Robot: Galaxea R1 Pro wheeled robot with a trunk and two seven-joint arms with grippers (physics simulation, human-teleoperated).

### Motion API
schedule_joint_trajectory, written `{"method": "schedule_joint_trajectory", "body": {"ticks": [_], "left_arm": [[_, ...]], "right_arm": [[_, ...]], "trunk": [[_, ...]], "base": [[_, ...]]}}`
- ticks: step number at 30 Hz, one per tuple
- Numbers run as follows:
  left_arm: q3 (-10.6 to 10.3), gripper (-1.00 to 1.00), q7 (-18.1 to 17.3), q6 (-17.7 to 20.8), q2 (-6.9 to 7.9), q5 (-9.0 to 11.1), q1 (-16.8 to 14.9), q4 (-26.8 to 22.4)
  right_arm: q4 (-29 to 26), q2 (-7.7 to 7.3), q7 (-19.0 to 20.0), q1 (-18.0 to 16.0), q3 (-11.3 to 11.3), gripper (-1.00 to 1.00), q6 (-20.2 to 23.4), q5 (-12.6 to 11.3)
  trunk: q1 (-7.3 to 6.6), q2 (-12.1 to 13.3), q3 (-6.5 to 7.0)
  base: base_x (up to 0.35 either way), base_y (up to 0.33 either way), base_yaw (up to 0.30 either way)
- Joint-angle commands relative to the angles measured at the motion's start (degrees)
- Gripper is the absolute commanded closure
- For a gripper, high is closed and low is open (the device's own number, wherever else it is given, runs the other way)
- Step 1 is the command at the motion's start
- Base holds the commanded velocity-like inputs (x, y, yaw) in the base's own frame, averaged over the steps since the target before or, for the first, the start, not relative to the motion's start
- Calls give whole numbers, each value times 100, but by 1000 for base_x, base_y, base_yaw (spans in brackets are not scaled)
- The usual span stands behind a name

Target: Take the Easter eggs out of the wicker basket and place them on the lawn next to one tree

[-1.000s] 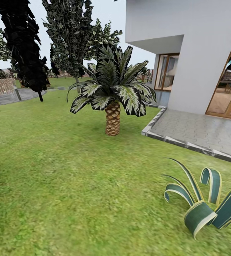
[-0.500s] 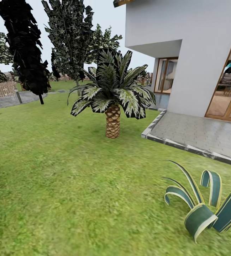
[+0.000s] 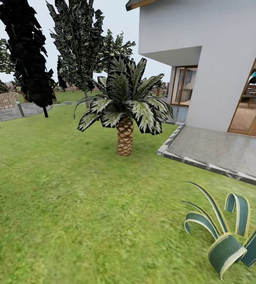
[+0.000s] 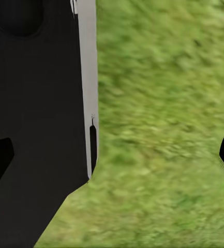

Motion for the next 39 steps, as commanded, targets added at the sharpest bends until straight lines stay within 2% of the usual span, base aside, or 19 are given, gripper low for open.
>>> {"method": "schedule_joint_trajectory", "body": {"ticks": [1, 7, 31, 39], "left_arm": [[5, -100, -6, 6, 1, 4, 3, -12], [5, -100, -6, 6, 1, 4, 3, -12], [-1, -100, -6, 6, 1, 4, 3, -12], [-1, -100, -6, 6, 1, 4, 3, -12]], "right_arm": [[12, 0, -3, -8, 9, -100, -2, -1], [12, 7, -29, -8, 4, -100, -1, -1], [12, 9, -41, -8, -5, -100, 5, -1], [12, 6, -40, -8, 21, -100, -2, 14]], "trunk": [[3, -2, -4], [3, -2, -4], [3, -2, -4], [3, -2, -4]], "base": [[332, 0, 0], [337, 0, 105], [306, 0, 253], [289, 0, 57]]}}
